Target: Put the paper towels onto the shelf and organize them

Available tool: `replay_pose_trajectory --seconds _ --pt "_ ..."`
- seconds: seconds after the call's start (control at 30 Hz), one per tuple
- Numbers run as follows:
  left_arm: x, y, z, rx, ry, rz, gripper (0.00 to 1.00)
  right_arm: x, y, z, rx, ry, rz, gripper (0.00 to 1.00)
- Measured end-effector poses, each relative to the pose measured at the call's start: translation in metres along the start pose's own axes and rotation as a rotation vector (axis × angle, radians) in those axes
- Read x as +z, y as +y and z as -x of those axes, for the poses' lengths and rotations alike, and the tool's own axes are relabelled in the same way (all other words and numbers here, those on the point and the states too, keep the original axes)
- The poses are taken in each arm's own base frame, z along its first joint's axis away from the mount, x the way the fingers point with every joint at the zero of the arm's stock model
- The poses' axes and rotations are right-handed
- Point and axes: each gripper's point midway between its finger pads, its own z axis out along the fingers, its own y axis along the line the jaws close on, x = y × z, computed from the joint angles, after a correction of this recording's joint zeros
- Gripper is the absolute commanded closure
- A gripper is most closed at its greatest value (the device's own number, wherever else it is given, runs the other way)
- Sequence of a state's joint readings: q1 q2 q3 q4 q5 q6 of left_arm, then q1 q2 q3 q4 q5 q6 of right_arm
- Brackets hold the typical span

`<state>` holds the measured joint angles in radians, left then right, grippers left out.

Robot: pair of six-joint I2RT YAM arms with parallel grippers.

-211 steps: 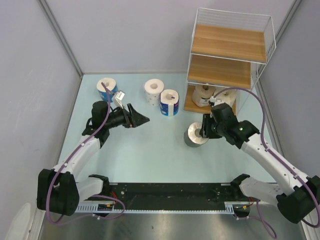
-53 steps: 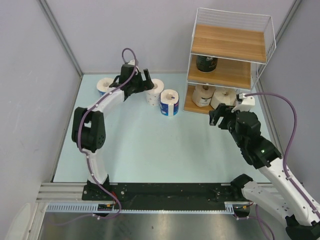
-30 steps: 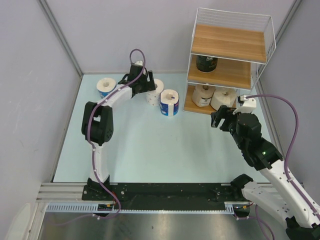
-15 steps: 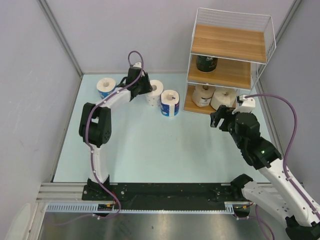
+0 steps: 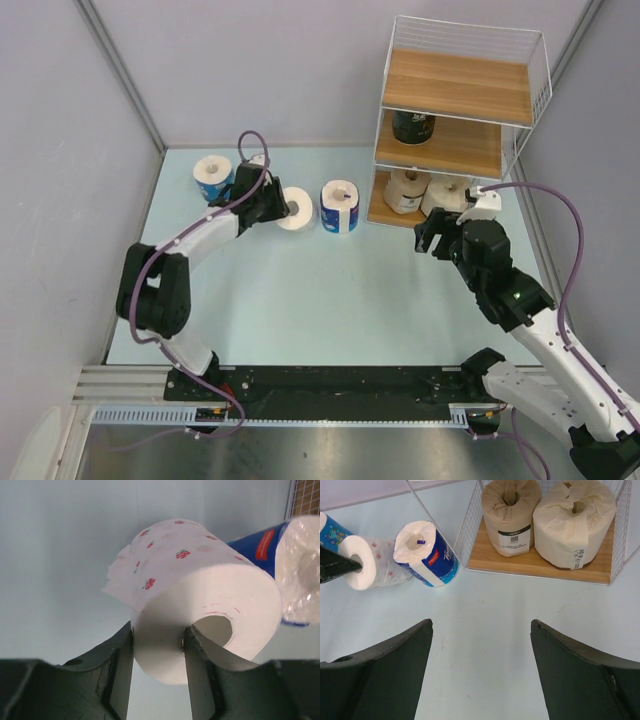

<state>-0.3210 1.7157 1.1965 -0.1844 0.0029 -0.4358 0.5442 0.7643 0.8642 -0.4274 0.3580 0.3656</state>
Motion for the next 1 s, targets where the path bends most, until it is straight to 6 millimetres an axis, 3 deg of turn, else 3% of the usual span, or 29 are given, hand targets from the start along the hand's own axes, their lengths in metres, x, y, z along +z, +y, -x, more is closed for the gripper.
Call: replay_pose_trajectory --seconds 0.23,0.6,0.73,0.9,1.0 --pt "-0.064 0.014 -0.032 0.000 0.021 0.009 0.54 0.014 0.007 -0.013 -0.013 0.036 0.012 0.17" --pt "-0.168 0.003 -0.029 0.006 -0.079 -0.091 0.54 0.027 0.033 -0.030 -0.034 0.084 0.078 0.17" --pt "-0.185 -0.006 -0.045 0.011 -0.056 -0.158 0.54 0.029 0.041 -0.035 -0.032 0.097 0.096 0.17" --pt "-0.188 -0.019 -0.099 0.041 0.083 -0.213 0.54 0.028 0.048 -0.040 -0.036 0.109 0.111 0.17" --pt "-0.194 -0.035 -0.118 0.070 0.137 -0.255 0.53 0.027 0.050 -0.041 -0.034 0.109 0.112 0.17"
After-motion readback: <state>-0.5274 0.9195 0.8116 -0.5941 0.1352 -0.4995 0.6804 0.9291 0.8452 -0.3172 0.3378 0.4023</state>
